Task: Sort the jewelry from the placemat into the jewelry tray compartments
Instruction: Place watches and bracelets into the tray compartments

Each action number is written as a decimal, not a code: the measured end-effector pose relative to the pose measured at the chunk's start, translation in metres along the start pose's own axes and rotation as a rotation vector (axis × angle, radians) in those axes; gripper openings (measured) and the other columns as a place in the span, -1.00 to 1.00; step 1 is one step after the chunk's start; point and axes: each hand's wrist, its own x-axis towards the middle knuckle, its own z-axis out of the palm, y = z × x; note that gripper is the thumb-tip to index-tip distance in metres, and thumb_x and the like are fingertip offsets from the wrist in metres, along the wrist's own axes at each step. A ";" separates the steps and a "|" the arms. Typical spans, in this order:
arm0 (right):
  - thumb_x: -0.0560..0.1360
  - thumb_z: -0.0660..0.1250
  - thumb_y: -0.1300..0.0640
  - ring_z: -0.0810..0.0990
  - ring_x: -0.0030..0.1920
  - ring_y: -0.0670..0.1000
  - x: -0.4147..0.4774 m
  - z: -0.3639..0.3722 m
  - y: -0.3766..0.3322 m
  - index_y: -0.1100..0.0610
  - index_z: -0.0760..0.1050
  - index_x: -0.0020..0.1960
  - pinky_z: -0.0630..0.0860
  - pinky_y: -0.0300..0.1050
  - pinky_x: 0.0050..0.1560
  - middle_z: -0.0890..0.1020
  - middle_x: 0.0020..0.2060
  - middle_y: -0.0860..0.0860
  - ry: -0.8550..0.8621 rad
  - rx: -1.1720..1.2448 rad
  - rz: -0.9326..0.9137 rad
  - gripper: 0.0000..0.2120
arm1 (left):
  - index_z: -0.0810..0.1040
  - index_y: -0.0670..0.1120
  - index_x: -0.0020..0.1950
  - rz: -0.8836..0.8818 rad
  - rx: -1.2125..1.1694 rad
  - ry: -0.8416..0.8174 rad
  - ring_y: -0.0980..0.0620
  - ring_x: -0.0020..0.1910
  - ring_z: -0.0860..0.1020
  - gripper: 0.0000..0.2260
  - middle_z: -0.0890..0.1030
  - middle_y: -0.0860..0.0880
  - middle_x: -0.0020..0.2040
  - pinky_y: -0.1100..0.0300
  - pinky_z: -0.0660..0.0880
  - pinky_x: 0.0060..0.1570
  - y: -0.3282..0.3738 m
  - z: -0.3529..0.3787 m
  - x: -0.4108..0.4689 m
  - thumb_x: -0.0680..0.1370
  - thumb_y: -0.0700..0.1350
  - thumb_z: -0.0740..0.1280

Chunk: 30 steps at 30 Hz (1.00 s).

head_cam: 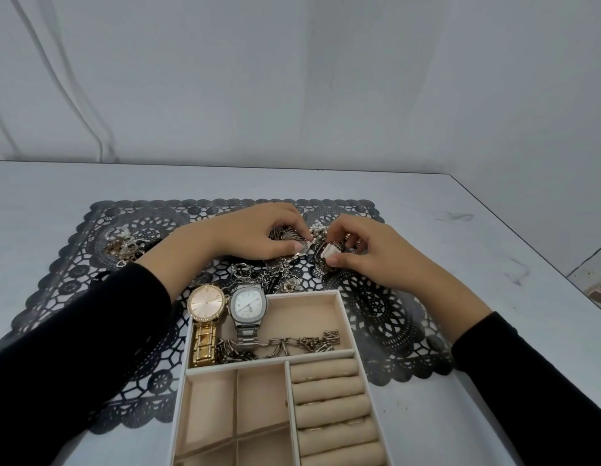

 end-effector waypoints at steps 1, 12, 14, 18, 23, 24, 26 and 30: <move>0.44 0.45 0.02 0.52 -0.04 -0.04 0.000 -0.001 0.000 -0.08 0.47 0.01 0.50 -0.09 -0.02 0.58 -0.03 -0.07 0.011 0.004 0.008 -0.79 | 0.57 0.05 0.23 -0.002 -0.008 0.002 0.13 0.26 0.45 -0.78 0.51 0.09 0.23 0.18 0.29 0.30 -0.001 0.000 0.000 0.59 -0.01 0.35; 0.41 0.49 0.16 0.53 -0.18 -0.16 0.001 -0.005 -0.002 -0.05 0.55 -0.02 0.49 -0.20 -0.04 0.56 -0.12 -0.09 0.156 0.314 0.065 -0.79 | 0.51 0.13 0.16 -0.088 -0.173 0.062 0.46 0.01 0.47 -0.81 0.54 0.26 0.10 0.49 0.31 -0.02 -0.004 -0.003 -0.004 0.56 -0.01 0.38; 0.43 0.48 0.19 0.55 -0.15 -0.13 0.000 -0.007 -0.006 -0.01 0.57 0.00 0.52 -0.17 0.02 0.57 -0.11 -0.03 0.191 0.383 0.039 -0.80 | 0.51 0.14 0.14 -0.093 -0.196 0.088 0.31 0.13 0.51 -0.82 0.56 0.22 0.13 0.31 0.35 0.17 -0.003 -0.004 -0.004 0.56 -0.03 0.39; 0.46 0.45 0.22 0.62 -0.17 -0.02 -0.003 -0.008 -0.015 0.02 0.57 0.03 0.61 -0.05 -0.11 0.57 -0.01 0.10 0.267 0.512 0.024 -0.80 | 0.50 0.13 0.07 -0.080 -0.297 0.121 0.23 0.12 0.57 -0.82 0.64 0.06 0.07 0.22 0.36 0.24 -0.002 -0.003 -0.005 0.56 -0.11 0.40; 0.47 0.44 0.22 0.68 -0.12 0.10 -0.002 -0.011 -0.016 0.04 0.56 0.06 0.60 0.17 0.05 0.57 0.04 0.13 0.385 0.615 0.020 -0.80 | 0.53 -0.07 0.15 -0.061 -0.465 0.224 0.11 -0.08 0.60 -0.83 0.68 -0.09 -0.05 0.25 0.48 0.03 0.000 -0.006 -0.006 0.57 -0.18 0.38; 0.47 0.44 0.22 0.68 -0.09 0.14 -0.002 -0.012 -0.016 0.05 0.57 0.07 0.60 0.19 0.06 0.57 0.02 0.13 0.399 0.635 0.021 -0.80 | 0.53 -0.07 0.15 -0.059 -0.482 0.249 0.13 -0.10 0.60 -0.83 0.67 -0.04 -0.08 0.28 0.49 0.01 0.001 -0.007 -0.007 0.57 -0.17 0.38; 0.47 0.44 0.21 0.67 -0.03 0.18 -0.002 -0.013 -0.016 0.05 0.57 0.07 0.59 0.22 0.06 0.58 0.00 0.11 0.420 0.661 0.023 -0.81 | 0.53 -0.03 0.14 -0.060 -0.514 0.303 0.18 -0.11 0.61 -0.83 0.64 0.02 -0.09 0.35 0.51 0.00 0.005 -0.009 -0.009 0.57 -0.18 0.38; 0.48 0.44 0.19 0.68 -0.04 0.13 -0.004 -0.014 -0.020 0.02 0.59 0.03 0.57 0.21 0.08 0.61 0.01 0.10 0.448 0.645 0.020 -0.85 | 0.53 -0.02 0.13 -0.055 -0.586 0.403 0.05 -0.09 0.64 -0.84 0.64 -0.05 -0.03 0.20 0.58 0.08 0.012 -0.010 -0.012 0.58 -0.20 0.36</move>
